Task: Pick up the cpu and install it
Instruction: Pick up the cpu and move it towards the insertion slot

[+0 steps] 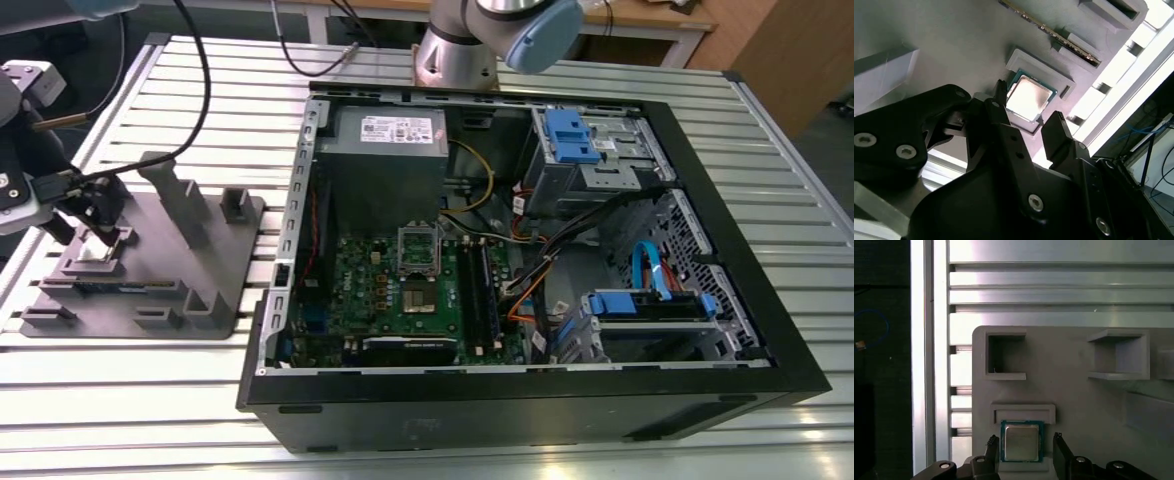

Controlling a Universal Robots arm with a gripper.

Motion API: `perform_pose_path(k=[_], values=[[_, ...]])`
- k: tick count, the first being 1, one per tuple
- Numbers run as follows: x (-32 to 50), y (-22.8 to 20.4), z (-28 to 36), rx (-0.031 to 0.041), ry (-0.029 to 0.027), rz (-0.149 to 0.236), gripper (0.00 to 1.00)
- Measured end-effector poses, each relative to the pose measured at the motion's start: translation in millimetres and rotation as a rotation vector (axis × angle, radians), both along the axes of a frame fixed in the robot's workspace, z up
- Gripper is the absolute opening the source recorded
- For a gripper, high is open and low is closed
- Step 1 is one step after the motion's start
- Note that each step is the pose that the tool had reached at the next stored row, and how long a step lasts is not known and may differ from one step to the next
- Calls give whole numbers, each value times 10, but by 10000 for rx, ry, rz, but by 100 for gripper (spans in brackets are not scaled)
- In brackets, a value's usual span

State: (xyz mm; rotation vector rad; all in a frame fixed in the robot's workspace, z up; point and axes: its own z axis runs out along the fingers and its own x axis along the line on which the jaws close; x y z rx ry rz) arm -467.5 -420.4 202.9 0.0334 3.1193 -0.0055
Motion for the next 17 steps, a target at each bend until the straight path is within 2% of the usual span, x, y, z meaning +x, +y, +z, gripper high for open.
perform_pose_path(k=[10,17], values=[[-6,-1,-113,0,0,24,55],[-6,-2,-140,1,-2,25,55]])
